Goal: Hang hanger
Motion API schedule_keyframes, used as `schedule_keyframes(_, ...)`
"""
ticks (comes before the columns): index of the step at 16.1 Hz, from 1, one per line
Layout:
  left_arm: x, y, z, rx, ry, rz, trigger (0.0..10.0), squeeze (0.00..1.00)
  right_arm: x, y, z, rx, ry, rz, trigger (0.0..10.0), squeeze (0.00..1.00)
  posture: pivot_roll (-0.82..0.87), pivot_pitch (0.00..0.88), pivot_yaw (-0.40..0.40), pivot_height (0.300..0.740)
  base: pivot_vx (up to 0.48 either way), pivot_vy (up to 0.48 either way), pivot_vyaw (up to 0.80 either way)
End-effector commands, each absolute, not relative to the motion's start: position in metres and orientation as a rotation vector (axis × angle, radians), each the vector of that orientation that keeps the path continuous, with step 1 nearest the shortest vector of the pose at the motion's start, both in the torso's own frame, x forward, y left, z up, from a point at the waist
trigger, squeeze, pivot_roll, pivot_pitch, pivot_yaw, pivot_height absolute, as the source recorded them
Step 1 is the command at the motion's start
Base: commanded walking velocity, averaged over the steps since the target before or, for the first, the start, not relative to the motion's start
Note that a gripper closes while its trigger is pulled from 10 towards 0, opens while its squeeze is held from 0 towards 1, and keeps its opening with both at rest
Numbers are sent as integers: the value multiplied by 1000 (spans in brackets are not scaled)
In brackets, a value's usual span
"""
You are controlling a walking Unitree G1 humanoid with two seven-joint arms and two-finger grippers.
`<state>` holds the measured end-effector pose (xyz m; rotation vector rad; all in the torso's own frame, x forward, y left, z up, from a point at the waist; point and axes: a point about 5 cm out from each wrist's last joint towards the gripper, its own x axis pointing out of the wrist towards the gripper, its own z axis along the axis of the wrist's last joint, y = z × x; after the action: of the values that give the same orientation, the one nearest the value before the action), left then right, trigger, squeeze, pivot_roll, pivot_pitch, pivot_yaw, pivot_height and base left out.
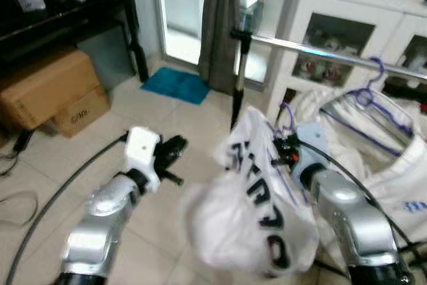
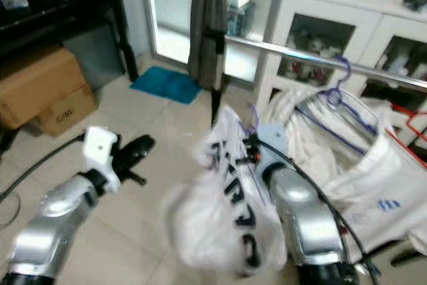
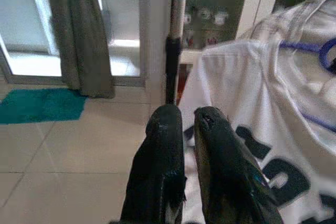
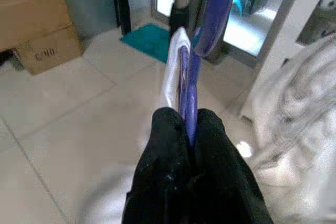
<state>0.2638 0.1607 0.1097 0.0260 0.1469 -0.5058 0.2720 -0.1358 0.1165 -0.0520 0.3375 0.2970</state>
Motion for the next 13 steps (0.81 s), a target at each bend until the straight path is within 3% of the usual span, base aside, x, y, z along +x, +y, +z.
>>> schedule_keyframes(1, 266, 154, 114, 15, 132, -535, 10000, 0, 270, -146, 121, -75, 336, 258, 10000, 0, -103, 0, -5, 740, 472, 0, -800)
schedule_keyframes(3, 265, 154, 113, 2, 142, -542, 10000, 0, 266, -147, 124, -94, 352, 254, 10000, 0, -102, 0, -7, 740, 467, 0, -794)
schedule_keyframes(13, 268, 159, 124, 18, 120, -615, 10000, 0, 275, -125, 149, 15, 248, 320, 10000, 0, -90, 0, -8, 740, 0, 0, 0)
